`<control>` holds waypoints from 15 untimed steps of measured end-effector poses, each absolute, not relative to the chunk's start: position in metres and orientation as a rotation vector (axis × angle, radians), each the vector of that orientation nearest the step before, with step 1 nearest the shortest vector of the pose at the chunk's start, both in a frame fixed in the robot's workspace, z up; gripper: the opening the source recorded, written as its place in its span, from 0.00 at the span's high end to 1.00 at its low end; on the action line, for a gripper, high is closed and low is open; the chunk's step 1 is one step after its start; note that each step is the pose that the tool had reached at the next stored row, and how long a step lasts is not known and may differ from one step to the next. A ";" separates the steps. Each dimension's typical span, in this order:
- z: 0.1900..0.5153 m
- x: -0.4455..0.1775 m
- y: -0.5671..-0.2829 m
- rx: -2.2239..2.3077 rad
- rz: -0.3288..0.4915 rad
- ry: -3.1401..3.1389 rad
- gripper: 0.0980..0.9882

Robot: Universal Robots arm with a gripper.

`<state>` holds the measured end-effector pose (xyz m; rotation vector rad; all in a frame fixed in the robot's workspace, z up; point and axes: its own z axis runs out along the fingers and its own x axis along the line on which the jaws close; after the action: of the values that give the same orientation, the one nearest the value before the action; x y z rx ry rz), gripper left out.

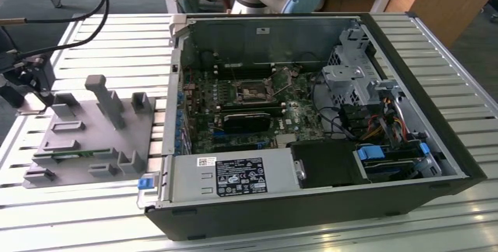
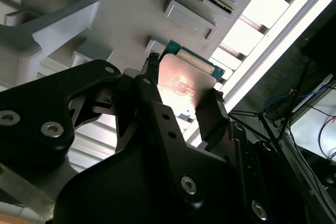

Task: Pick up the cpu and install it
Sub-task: 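Pick up the cpu and move it towards the insertion slot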

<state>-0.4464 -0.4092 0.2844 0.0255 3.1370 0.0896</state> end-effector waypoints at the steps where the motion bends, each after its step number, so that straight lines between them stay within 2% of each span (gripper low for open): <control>1: 0.286 -0.446 -0.409 0.026 0.089 3.137 0.51; 15: 0.301 -0.446 -0.409 0.029 0.090 3.137 0.51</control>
<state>-0.4464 -0.4086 0.3015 0.0294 3.1368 0.0895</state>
